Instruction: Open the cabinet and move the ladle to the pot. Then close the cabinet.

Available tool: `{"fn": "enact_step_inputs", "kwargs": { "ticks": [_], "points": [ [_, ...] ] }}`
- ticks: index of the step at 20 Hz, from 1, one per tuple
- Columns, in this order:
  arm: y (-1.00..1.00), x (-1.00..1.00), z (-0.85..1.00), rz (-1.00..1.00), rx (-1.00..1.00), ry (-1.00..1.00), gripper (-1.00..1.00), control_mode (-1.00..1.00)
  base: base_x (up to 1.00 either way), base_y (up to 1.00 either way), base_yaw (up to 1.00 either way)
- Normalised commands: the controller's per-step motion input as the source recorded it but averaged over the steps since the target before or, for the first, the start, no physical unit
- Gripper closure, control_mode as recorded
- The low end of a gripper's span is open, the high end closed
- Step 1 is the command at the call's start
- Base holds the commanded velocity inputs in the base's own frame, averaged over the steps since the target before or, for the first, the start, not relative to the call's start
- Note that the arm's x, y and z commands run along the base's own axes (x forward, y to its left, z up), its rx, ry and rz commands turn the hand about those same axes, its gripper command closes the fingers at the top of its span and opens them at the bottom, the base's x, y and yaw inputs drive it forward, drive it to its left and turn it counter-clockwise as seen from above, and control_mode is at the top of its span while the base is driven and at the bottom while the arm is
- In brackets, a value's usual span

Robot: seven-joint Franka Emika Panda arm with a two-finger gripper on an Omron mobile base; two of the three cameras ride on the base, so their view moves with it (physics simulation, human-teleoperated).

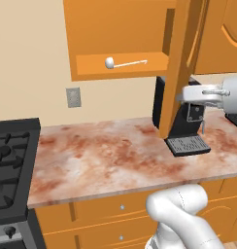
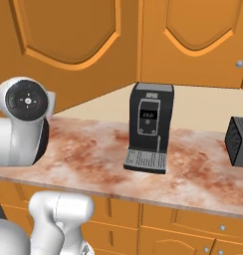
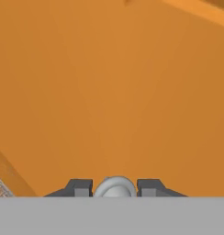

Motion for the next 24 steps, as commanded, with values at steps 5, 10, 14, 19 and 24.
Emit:
{"fn": "enact_step_inputs", "kwargs": {
  "ticks": [5, 10, 14, 19, 24],
  "points": [
    [-0.26, -0.17, 0.00, 0.08, 0.00, 0.00, 1.00, -1.00, 0.00, 0.00, 0.00],
    [-0.14, -0.03, -0.01, 0.07, 0.00, 0.01, 1.00, -1.00, 0.00, 0.00, 0.00],
    [-0.13, 0.00, -0.02, 0.06, 0.00, 0.01, 1.00, -1.00, 0.00, 0.00, 0.00],
    [-0.20, -0.01, 0.00, 0.05, 0.00, 0.00, 1.00, -1.00, 0.00, 0.00, 0.00],
    [-0.13, 0.00, 0.00, 0.03, 0.00, 0.00, -1.00, -1.00, 0.00, 0.00, 0.00]
  ]
}}
